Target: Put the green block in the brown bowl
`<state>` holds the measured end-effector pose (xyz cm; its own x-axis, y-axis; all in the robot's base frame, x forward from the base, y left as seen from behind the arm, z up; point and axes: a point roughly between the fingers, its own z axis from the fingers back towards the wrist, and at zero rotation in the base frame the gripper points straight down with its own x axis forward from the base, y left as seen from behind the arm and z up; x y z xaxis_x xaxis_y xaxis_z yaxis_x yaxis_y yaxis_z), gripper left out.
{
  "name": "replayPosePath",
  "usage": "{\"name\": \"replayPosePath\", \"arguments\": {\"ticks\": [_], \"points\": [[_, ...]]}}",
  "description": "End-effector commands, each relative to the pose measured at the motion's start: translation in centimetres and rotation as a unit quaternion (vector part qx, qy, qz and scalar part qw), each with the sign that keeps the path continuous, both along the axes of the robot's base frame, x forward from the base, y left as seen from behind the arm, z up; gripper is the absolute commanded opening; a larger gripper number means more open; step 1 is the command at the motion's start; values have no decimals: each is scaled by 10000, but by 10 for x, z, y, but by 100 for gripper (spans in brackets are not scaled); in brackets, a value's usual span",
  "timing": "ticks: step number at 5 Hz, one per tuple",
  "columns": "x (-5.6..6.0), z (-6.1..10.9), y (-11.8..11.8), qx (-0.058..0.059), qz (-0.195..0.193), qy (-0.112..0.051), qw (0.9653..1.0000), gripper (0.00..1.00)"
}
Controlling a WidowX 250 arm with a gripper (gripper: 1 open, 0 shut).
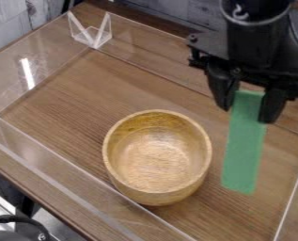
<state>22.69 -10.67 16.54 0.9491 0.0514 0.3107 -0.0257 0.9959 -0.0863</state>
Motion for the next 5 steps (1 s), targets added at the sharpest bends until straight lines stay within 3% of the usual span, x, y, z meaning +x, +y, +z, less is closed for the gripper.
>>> {"name": "replayPosePath", "arguments": {"ticks": [1,5], "points": [[4,4,-2,-37,-48,-239,9997,0],[10,0,3,41,-62,-444,9990,0]]}}
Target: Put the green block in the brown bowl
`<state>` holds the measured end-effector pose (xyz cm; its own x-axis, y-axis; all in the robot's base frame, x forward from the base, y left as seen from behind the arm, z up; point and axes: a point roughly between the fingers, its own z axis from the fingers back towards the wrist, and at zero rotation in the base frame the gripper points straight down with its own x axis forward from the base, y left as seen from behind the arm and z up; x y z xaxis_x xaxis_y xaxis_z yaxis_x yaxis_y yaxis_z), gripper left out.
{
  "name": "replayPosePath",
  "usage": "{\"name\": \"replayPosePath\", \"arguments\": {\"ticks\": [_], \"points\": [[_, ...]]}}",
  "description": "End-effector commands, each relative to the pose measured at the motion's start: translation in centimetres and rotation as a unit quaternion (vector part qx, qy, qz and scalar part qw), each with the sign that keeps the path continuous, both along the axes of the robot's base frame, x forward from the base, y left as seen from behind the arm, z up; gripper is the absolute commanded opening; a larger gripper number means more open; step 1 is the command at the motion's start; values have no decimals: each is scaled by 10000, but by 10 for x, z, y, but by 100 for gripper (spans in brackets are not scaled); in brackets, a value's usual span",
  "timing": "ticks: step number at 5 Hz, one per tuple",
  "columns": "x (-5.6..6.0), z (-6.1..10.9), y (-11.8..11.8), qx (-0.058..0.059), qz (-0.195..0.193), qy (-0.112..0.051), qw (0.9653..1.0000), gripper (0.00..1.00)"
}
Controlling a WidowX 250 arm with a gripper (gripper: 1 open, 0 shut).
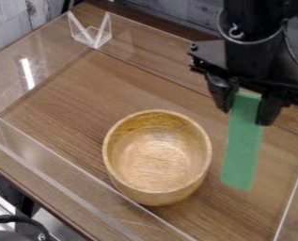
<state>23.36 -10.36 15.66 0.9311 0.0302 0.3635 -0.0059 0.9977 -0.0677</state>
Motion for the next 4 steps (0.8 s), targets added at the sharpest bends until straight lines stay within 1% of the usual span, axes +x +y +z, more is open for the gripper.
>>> {"name": "replayPosePath", "arguments": {"ticks": [1,3,4], "points": [[4,9,2,-41,20,-206,9998,0],[-3,12,16,-55,155,-173,9997,0],[-9,7,26,-41,190,-146,9997,0]]}}
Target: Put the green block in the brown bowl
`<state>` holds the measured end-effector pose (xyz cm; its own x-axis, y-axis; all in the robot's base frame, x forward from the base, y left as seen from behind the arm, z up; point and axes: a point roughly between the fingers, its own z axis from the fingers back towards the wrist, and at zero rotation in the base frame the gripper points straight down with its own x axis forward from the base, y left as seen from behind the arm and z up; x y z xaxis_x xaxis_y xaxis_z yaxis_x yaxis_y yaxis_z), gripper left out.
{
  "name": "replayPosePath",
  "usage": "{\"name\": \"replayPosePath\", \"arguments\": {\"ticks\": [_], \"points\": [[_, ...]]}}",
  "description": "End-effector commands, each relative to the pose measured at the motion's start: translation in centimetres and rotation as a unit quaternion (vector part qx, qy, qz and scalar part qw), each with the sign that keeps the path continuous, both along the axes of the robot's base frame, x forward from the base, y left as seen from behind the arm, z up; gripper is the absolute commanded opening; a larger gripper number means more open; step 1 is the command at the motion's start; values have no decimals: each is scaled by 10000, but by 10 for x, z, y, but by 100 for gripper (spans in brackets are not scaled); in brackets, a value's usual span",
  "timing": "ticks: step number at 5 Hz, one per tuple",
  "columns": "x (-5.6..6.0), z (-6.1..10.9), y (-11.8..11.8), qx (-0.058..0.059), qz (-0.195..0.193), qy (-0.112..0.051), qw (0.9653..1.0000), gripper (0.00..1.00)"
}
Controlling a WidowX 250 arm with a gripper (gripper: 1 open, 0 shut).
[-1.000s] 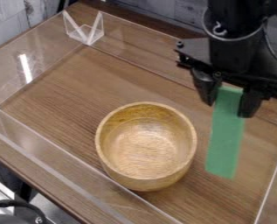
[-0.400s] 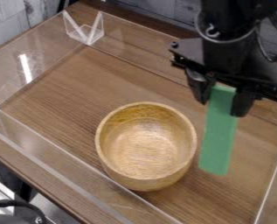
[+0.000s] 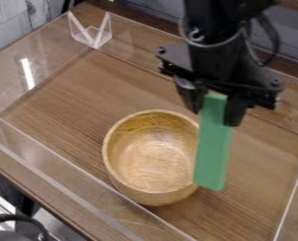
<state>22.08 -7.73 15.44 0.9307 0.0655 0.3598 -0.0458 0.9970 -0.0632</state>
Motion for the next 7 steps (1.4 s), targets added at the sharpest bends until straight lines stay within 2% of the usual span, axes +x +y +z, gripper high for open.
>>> {"name": "replayPosePath", "arguments": {"ticks": [1,4,7], "points": [[-2,6,6,-51,19,-161,9999,0],[-13,7,16,-77,28,-144,9999,0],[-22,-1,24,-102,19,-102,9999,0]]}}
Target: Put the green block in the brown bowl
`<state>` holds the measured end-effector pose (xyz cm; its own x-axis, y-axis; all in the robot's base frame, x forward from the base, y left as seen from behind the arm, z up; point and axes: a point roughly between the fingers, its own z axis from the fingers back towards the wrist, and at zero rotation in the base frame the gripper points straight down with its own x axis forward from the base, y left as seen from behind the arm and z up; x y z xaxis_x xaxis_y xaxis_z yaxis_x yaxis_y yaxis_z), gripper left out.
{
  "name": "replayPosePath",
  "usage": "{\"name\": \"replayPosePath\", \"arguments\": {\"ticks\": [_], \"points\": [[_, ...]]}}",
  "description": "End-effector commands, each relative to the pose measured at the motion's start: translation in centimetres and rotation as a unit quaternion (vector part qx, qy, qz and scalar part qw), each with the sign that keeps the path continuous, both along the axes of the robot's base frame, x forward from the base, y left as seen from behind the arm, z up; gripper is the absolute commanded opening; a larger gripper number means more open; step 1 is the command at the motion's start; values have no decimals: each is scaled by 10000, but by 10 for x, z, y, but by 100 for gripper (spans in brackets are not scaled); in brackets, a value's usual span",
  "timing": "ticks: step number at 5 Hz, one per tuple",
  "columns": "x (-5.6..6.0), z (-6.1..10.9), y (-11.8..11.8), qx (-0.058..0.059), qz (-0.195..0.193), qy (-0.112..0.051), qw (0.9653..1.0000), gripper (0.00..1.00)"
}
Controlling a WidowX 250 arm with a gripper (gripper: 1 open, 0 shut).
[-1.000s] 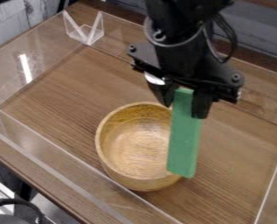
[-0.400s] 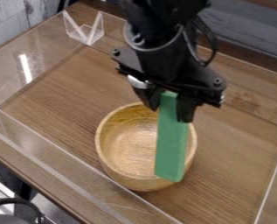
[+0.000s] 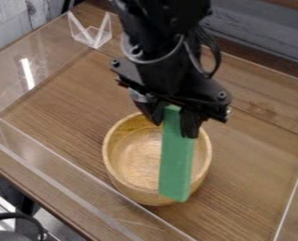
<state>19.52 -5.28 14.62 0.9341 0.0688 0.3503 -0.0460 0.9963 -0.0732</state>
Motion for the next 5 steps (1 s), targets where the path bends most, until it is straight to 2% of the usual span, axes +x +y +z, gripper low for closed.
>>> {"name": "replayPosePath", "arguments": {"ticks": [1,5], "points": [[2,3,1,-51,24,-130,9999,0],[-1,-9,4,-110,26,-66,9999,0]]}}
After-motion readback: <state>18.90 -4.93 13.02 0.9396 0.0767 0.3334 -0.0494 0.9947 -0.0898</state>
